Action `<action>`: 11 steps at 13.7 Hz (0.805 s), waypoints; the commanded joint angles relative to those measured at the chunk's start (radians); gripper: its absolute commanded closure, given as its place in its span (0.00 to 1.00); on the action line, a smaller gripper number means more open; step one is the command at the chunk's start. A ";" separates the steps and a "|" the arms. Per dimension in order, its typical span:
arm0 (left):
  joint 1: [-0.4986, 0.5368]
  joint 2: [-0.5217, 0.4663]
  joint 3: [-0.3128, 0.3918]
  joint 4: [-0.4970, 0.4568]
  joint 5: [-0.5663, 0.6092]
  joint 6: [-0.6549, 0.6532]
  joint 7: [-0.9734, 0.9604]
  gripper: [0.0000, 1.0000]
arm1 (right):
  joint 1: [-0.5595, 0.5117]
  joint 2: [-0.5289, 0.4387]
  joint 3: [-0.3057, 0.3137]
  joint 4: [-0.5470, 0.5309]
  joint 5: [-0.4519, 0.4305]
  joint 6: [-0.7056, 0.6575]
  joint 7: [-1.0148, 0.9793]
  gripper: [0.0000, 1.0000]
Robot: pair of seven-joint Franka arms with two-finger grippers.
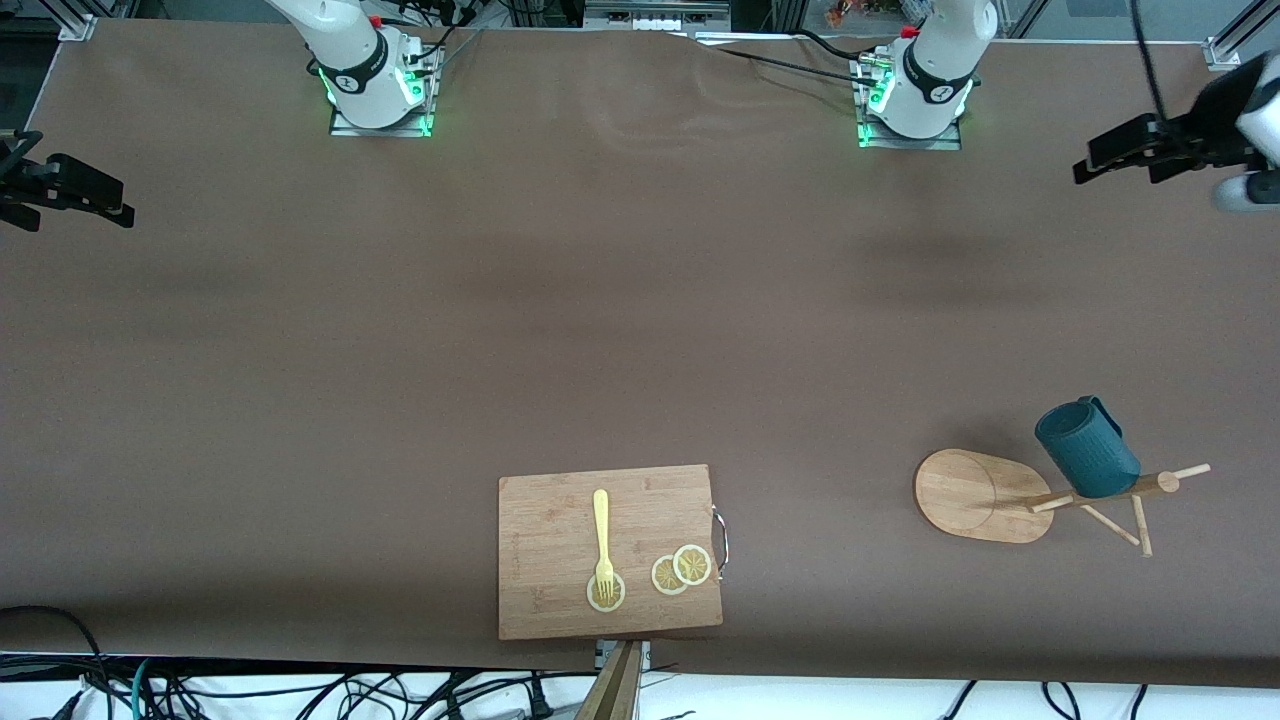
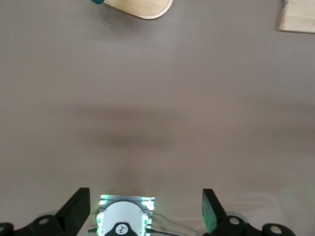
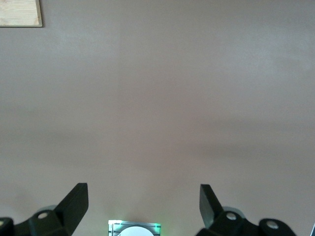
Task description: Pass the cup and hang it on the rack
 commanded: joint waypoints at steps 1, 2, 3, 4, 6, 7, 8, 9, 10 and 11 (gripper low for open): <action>-0.102 0.039 0.034 0.031 0.095 0.030 -0.075 0.00 | -0.006 0.003 0.001 0.017 -0.010 -0.006 0.001 0.00; -0.125 0.067 0.047 0.065 0.129 0.033 -0.080 0.00 | -0.006 0.003 0.001 0.015 -0.010 -0.006 0.001 0.00; -0.131 0.097 0.051 0.101 0.167 0.044 -0.071 0.00 | -0.006 0.003 0.001 0.015 -0.010 -0.006 0.001 0.00; -0.131 0.110 0.054 0.114 0.177 0.067 -0.069 0.00 | -0.006 0.003 0.001 0.017 -0.010 -0.006 0.001 0.00; -0.122 0.113 0.076 0.108 0.174 0.154 -0.057 0.00 | -0.006 0.003 0.000 0.015 -0.010 -0.006 0.000 0.00; -0.110 0.114 0.076 0.106 0.169 0.191 -0.045 0.00 | -0.007 0.003 0.000 0.017 -0.010 -0.006 0.000 0.00; -0.085 0.114 0.076 0.109 0.165 0.201 -0.023 0.00 | -0.007 0.003 0.000 0.017 -0.010 -0.006 0.000 0.00; -0.077 0.113 0.076 0.111 0.143 0.199 -0.002 0.00 | -0.006 0.003 0.000 0.015 -0.010 -0.006 0.000 0.00; -0.067 0.111 0.074 0.112 0.119 0.196 0.000 0.00 | -0.007 0.003 0.000 0.017 -0.010 -0.006 -0.002 0.00; -0.048 0.111 0.070 0.114 0.102 0.191 0.000 0.00 | -0.007 0.004 0.000 0.017 -0.010 -0.005 0.000 0.00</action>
